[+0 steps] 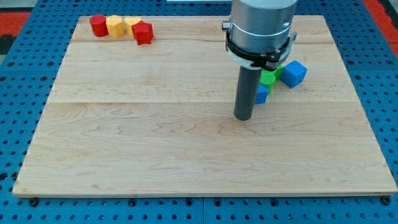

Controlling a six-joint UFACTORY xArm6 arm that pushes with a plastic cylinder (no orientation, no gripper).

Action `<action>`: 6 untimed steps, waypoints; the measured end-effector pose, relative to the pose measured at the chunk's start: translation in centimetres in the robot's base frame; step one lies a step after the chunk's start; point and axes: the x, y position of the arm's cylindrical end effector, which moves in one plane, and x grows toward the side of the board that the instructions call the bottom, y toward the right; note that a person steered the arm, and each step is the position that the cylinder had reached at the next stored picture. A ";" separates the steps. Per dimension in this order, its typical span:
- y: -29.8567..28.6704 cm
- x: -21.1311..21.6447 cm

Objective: Point your arm towards down and left

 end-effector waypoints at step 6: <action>6.1 -0.2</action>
